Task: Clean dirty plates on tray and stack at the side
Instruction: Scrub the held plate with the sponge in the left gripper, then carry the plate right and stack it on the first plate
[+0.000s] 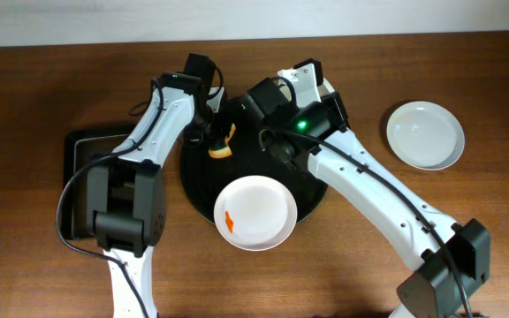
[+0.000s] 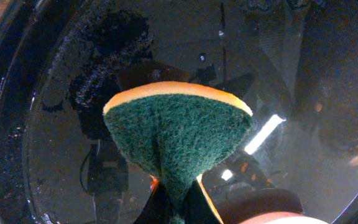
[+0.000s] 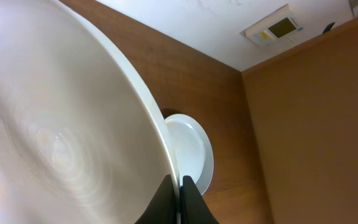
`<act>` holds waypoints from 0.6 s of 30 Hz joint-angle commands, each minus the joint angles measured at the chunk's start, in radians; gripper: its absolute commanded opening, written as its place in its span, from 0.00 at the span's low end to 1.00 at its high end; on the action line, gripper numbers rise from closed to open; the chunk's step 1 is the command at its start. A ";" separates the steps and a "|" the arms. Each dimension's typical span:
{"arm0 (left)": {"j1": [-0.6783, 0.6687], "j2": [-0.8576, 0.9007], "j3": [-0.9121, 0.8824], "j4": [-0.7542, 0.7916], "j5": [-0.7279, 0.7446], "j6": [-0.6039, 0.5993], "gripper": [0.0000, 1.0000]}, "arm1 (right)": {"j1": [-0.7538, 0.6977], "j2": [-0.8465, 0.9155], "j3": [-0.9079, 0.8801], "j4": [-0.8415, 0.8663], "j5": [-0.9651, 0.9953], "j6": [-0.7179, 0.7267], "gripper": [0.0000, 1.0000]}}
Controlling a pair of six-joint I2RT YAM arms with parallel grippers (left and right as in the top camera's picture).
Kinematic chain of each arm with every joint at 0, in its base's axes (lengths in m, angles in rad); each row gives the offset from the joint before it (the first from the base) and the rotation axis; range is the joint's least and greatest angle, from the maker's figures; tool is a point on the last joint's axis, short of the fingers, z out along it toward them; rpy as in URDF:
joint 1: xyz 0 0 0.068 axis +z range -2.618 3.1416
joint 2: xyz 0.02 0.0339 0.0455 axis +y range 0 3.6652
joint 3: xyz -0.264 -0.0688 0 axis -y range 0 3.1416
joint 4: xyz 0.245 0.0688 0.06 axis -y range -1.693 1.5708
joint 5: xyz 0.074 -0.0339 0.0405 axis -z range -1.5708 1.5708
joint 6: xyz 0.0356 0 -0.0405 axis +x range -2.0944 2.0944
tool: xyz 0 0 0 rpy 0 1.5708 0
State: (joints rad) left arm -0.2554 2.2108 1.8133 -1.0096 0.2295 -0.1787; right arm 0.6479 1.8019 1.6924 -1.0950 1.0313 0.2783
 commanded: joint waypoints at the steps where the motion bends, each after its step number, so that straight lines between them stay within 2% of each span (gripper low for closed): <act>1: 0.001 -0.014 0.016 0.002 0.018 0.017 0.00 | 0.008 0.003 0.014 0.002 0.036 0.018 0.04; 9: 0.001 -0.014 0.016 0.002 0.018 0.017 0.00 | 0.001 0.002 0.014 0.002 0.039 0.019 0.04; 11: 0.001 -0.016 0.016 0.002 0.018 0.017 0.00 | -0.032 -0.013 0.015 -0.001 0.008 0.060 0.04; 16: 0.001 -0.041 0.016 0.004 0.018 0.018 0.00 | -0.236 -0.079 0.039 -0.016 -0.385 0.060 0.04; 18: 0.001 -0.061 0.016 0.007 0.018 0.021 0.00 | -0.409 -0.108 0.039 -0.020 -0.653 0.060 0.04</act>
State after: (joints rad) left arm -0.2554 2.2105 1.8133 -1.0077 0.2295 -0.1783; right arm 0.4187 1.7710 1.6928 -1.1080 0.7288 0.3145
